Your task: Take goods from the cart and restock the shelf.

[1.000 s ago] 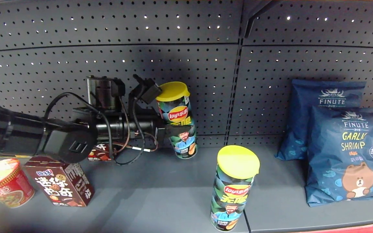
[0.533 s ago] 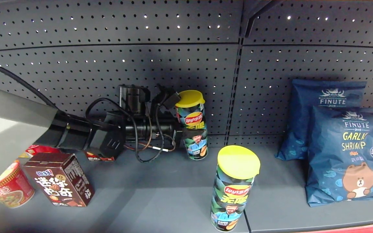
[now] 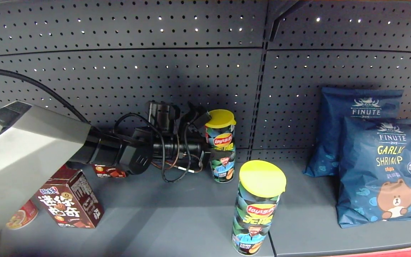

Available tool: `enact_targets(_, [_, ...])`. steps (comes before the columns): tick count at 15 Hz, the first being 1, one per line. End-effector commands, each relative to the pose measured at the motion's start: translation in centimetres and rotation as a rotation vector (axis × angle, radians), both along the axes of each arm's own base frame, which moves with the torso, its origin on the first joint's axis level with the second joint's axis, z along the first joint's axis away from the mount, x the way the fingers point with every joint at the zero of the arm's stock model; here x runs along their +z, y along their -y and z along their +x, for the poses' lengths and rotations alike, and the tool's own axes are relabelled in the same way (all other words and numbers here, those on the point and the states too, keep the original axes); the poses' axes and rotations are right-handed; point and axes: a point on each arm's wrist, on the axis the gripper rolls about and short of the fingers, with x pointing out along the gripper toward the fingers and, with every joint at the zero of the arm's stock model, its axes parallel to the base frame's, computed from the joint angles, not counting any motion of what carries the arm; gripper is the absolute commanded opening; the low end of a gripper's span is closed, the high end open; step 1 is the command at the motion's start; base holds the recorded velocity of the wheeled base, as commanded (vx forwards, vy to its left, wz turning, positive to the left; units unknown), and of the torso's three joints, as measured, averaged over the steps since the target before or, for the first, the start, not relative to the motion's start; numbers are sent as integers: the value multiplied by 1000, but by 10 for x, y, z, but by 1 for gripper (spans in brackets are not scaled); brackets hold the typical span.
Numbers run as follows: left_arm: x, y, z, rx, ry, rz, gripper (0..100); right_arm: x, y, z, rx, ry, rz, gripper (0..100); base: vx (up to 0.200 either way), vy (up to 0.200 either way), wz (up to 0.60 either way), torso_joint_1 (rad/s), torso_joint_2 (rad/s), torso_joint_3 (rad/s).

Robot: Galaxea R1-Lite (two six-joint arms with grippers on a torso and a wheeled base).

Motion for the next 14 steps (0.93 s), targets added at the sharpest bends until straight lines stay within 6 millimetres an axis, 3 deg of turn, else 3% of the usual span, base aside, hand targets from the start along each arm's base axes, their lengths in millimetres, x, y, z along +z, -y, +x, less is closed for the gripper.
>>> enact_targets(1, [-2,1,1,-2,-2,7,0,0,0,0,-1,-2,-1,100,0,0,0,0,0,0])
enact_targets(9, [-7,9,11,-10,6,4,0,0,0,0,-1,-2,0,100,0,0,0,0,0,0])
enact_targets(10, [-7,8,11,-10,1,6,100,0,0,0,0,-2,0,100,0,0,0,0,0,0])
enact_targets(14, [-5,14,7,-22,5,7,100,0,0,0,-1,-2,0,100,0,0,0,0,0,0])
